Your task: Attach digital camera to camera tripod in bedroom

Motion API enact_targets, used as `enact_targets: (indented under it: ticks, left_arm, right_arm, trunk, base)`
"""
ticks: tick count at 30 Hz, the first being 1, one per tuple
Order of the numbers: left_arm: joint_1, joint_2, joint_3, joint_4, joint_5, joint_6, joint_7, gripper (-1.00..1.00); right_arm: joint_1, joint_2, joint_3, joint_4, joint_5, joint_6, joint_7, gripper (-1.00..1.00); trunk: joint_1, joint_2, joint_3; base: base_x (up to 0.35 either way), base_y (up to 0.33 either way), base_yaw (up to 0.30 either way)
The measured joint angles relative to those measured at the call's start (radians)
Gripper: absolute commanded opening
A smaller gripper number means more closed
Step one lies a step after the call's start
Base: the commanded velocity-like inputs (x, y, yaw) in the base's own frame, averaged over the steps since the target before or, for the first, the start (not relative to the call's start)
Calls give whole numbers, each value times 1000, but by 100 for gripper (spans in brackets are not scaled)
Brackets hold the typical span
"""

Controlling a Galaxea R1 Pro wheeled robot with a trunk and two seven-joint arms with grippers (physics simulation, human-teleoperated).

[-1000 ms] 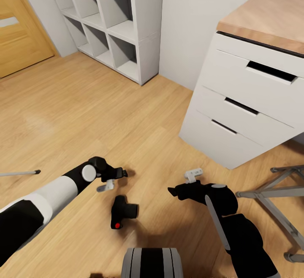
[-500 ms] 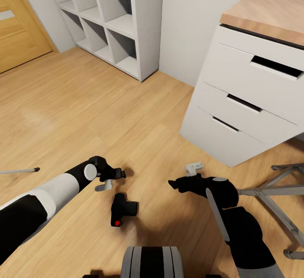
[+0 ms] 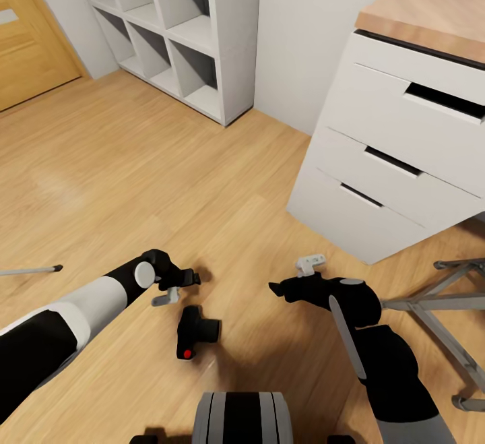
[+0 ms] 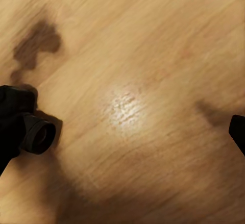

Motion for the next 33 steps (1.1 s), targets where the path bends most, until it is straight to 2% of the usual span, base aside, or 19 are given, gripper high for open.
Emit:
enact_targets:
  ticks: [25, 33]
  left_arm:
    - [-2, -6, 3, 0, 5, 0, -8, 100]
    - [-3, -5, 10, 1, 8, 0, -8, 100]
  right_arm:
    - [17, -1, 0, 0, -1, 0, -1, 100]
    - [-62, 13, -1, 0, -1, -2, -8, 100]
  trunk:
    - [0, 0, -1]
    - [0, 0, -1]
  base:
    - [0, 0, 0]
    - [0, 0, 0]
